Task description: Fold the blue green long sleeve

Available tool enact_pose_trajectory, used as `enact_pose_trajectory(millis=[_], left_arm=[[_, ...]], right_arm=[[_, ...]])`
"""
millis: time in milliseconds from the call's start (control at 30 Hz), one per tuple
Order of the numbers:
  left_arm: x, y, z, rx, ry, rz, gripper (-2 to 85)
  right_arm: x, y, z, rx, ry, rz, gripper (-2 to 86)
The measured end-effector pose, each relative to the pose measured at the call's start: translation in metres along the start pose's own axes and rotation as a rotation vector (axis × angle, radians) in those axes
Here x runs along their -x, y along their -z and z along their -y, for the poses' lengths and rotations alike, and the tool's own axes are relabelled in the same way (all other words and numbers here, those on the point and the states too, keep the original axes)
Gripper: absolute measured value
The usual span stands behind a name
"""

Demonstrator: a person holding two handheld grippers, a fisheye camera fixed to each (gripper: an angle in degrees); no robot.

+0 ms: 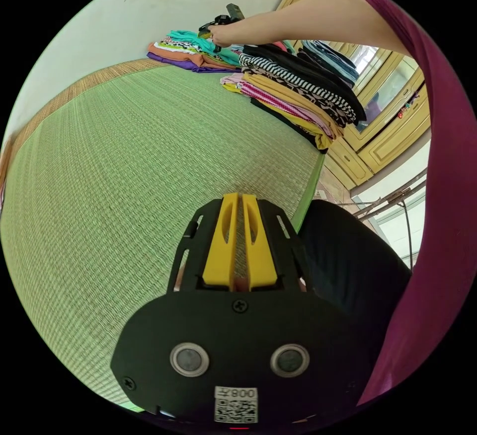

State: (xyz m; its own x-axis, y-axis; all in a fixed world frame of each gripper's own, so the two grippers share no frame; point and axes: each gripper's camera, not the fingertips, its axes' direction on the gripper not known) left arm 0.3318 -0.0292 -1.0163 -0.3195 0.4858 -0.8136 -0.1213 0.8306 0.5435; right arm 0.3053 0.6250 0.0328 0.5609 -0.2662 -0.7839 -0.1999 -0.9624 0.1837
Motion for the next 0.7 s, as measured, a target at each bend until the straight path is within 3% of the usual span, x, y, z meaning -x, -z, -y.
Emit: enact_pose_trajectory(millis=[133,267,400,533,700], left_arm=[[0.019,0.018,-0.005,-0.004,0.002,-0.003,1.0],[0.041,0.034,-0.005,0.002,0.029,-0.038,0.6],[0.087,0.053,0.000,0.055,0.192,-0.220,0.3],[0.132,0.095,-0.008,-0.058,0.339,-0.407,0.1],[0.169,0.164,-0.034,-0.178,0.419,-0.412,0.2]], right_arm=[[-0.020,0.028,-0.002,-0.050,-0.086,0.137,1.3],[-0.016,0.078,-0.025,-0.116,-0.037,0.329,1.0],[0.000,0.123,-0.062,-0.128,0.041,0.514,1.0],[0.027,0.173,-0.111,-0.091,0.127,0.709,1.1],[0.053,0.221,-0.172,-0.009,0.188,0.910,1.0]])
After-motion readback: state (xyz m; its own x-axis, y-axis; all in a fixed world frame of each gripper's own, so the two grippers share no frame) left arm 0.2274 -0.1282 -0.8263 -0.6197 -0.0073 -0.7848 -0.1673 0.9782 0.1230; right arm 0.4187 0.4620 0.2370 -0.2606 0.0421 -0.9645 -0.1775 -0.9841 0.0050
